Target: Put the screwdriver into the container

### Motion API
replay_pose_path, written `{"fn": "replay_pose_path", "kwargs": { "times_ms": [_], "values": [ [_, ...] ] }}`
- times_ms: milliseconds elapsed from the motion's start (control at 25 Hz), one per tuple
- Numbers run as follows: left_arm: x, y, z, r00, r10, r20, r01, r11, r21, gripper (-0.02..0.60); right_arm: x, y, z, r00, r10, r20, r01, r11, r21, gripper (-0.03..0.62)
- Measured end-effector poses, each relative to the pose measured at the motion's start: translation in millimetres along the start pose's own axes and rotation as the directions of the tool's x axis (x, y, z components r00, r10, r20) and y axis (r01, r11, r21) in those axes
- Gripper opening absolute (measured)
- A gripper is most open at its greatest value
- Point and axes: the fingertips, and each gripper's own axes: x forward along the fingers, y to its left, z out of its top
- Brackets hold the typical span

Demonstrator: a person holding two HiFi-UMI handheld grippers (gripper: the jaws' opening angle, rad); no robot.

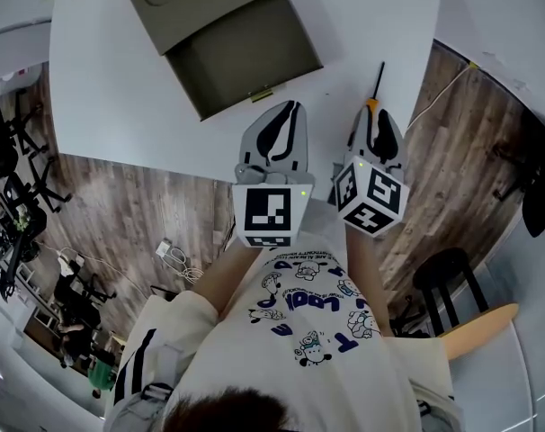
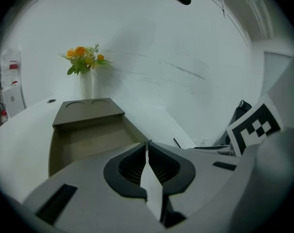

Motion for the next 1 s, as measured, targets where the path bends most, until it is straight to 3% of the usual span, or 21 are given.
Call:
{"fn": "replay_pose_path", "kwargs": {
  "times_ms": [600, 1000],
  "values": [
    [5, 6, -13, 0.999, 0.038, -0.028, -0.039, 0.999, -0.03, 0.029, 21, -5, -24, 0.987, -0.029, -0.157, 0.031, 0.999, 0.008, 0.128],
    [2, 12, -17, 0.998, 0.062, -0.033, -0.063, 0.997, -0.048, 0.029, 22, -7, -24, 0.981, -0.029, -0.193, 0.031, 1.0, 0.004, 0.114]
  ]
}}
